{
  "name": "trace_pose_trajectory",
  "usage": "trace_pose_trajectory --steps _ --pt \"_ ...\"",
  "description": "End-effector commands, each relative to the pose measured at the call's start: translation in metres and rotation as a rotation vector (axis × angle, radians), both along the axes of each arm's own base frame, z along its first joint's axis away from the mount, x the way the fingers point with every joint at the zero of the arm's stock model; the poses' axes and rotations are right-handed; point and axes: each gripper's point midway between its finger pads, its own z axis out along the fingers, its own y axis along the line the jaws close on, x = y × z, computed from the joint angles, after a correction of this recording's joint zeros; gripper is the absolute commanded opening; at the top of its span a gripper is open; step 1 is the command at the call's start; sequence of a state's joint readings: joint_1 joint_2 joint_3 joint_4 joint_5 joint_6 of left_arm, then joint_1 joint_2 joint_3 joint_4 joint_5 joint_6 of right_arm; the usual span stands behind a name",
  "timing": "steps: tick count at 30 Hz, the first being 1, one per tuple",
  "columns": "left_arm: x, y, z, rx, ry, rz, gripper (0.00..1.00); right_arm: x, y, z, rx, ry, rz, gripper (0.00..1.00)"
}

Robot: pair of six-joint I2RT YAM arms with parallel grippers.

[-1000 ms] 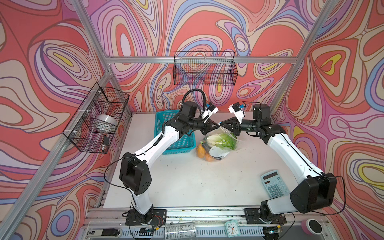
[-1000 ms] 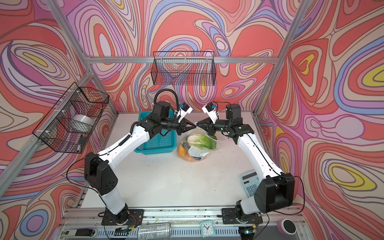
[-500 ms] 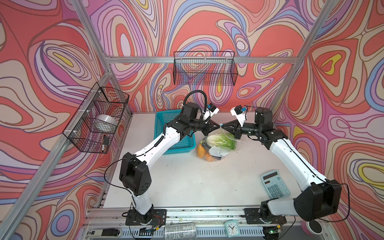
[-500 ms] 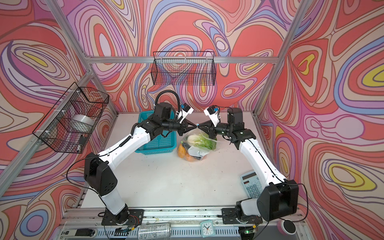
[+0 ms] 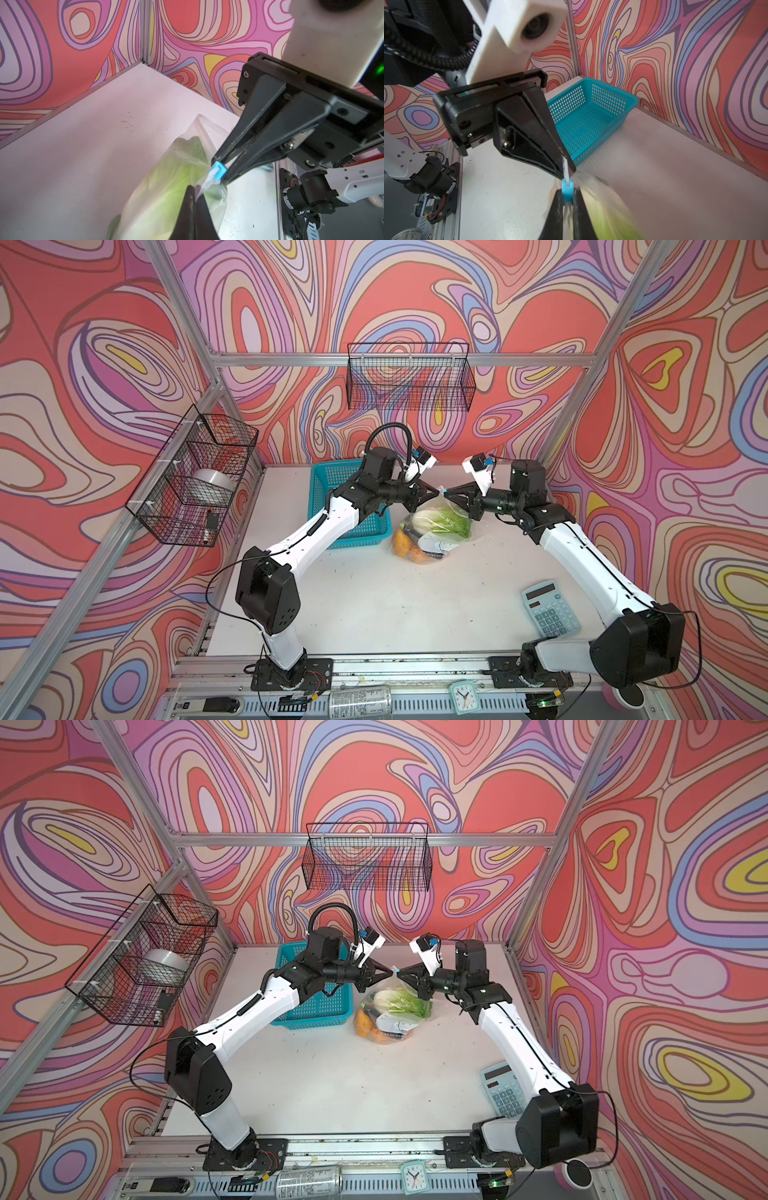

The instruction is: Place the food in the zip-top bag and seal the zipper

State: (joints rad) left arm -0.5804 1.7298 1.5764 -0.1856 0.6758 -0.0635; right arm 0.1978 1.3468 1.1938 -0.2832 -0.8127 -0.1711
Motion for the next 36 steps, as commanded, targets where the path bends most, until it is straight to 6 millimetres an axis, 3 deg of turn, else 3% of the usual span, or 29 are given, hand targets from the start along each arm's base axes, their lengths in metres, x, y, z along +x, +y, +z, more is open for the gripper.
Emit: trace_pose_trajectory --steps 1,9,18,27,36 --pt "0.030 0.037 0.045 -0.104 -0.096 0.156 0.00 -0.002 -0.016 -0.013 -0.045 0.046 -0.083 0.02" --pt "0.042 0.050 0.049 -0.113 -0.114 0.218 0.00 -0.003 -0.023 -0.016 -0.078 0.052 -0.127 0.03" --pt "0.082 0.078 0.041 -0.105 -0.099 0.392 0.00 -0.005 -0.036 -0.023 -0.111 0.122 -0.220 0.03" --pt "0.118 0.095 0.023 -0.118 -0.047 0.524 0.00 -0.029 -0.047 -0.038 -0.123 0.198 -0.273 0.03" --pt "0.128 0.098 0.011 -0.103 -0.032 0.561 0.00 -0.052 -0.060 -0.054 -0.163 0.279 -0.330 0.04"
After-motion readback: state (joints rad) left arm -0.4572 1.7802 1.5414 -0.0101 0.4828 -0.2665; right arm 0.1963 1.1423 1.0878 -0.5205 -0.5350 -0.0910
